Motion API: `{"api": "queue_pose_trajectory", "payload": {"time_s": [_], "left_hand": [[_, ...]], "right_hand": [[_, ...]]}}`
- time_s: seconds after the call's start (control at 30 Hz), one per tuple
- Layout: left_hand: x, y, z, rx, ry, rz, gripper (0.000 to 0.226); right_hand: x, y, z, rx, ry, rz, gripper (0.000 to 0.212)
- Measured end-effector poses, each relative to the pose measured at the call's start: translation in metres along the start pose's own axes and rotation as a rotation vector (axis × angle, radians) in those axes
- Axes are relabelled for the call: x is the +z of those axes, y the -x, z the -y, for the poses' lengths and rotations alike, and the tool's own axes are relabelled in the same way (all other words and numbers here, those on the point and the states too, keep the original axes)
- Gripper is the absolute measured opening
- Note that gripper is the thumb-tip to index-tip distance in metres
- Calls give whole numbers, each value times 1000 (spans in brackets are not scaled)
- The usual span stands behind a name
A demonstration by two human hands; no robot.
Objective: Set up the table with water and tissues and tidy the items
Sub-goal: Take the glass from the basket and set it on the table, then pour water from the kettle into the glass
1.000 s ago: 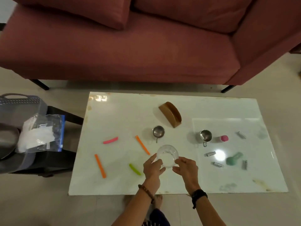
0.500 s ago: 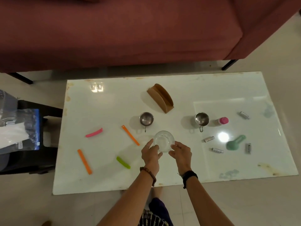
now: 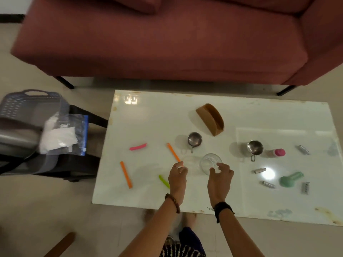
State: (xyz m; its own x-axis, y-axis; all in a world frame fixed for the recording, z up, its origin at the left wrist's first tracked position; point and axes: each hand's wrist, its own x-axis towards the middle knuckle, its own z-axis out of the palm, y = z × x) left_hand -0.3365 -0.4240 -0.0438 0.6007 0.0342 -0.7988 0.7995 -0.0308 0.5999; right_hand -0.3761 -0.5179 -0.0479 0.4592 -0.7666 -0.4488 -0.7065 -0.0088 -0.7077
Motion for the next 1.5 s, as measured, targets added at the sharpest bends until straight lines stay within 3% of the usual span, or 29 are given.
{"api": "queue_pose_trajectory", "payload": {"time_s": [0.07, 0.2, 0.37, 0.53, 0.67, 0.77, 0.83, 0.93, 1.07, 1.17, 1.33, 1.5], "left_hand": [[-39, 15, -14, 92, 45, -8, 22], [-142, 35, -52, 161, 162, -65, 19], [-309, 37, -86, 163, 383, -348, 18], [-472, 10, -92, 21, 662, -628, 11], [-574, -34, -100, -19, 557, -634, 15], [-621, -76, -112, 17, 322, -551, 36], [-637, -106, -121, 36, 244, -478, 49], [-643, -140, -126, -10, 215, -424, 54], [-644, -168, -118, -49, 96, -552, 36], [-646, -175, -115, -35, 96, -591, 36], [-639, -160, -120, 26, -69, -544, 62], [-595, -105, -120, 320, -404, -676, 72]], "right_hand": [[20, 34, 27, -110, -77, 119, 14], [89, 118, 90, -233, -168, 415, 16], [205, 246, 146, -341, -167, 758, 14], [312, 338, 170, -402, -172, 895, 5], [393, 376, 174, -346, -96, 990, 21], [440, 386, 168, -354, -34, 1009, 45], [466, 393, 163, -362, -16, 1017, 55], [494, 399, 162, -280, -66, 945, 49], [514, 400, 171, -288, -207, 776, 17], [514, 395, 190, -356, -257, 665, 27], [473, 381, 207, -431, -313, 620, 20], [387, 360, 206, -528, -327, 615, 11]]}}
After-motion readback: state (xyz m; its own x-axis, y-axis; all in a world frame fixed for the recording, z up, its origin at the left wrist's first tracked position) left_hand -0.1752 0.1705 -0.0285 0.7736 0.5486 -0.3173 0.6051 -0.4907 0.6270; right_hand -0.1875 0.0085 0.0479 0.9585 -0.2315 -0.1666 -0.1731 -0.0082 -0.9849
